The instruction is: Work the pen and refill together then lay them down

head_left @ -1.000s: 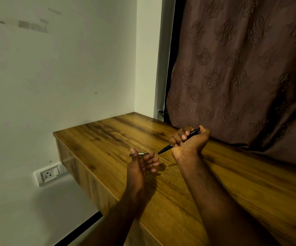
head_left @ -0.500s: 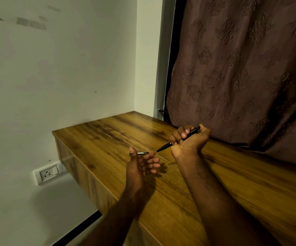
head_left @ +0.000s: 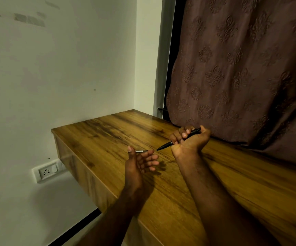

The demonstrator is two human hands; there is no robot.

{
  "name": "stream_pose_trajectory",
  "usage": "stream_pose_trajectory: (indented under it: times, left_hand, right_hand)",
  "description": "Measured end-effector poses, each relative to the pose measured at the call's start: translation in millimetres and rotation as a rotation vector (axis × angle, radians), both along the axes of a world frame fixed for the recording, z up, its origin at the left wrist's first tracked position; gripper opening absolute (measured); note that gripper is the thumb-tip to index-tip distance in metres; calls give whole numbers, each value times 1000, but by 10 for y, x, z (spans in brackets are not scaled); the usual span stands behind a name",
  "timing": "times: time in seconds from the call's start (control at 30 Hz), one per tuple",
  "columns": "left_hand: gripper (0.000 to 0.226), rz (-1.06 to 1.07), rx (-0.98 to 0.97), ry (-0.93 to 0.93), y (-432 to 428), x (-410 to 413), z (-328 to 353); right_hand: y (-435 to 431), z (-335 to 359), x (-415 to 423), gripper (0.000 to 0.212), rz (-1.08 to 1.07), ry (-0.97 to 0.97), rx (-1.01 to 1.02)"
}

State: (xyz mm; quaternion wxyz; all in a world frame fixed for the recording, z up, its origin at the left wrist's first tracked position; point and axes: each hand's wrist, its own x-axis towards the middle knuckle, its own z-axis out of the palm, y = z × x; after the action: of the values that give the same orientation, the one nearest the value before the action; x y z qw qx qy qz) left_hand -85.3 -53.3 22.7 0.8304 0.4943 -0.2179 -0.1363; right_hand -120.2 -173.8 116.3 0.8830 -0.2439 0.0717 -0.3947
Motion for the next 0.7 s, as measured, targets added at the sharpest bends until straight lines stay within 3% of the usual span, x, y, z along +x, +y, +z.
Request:
stream_pose_trajectory:
  times: [0.7]
  left_hand:
    - [99,-18,-2,-4,-8,62,-39]
  right_hand:
    - [-17,-17,-4,43,8,17,-25]
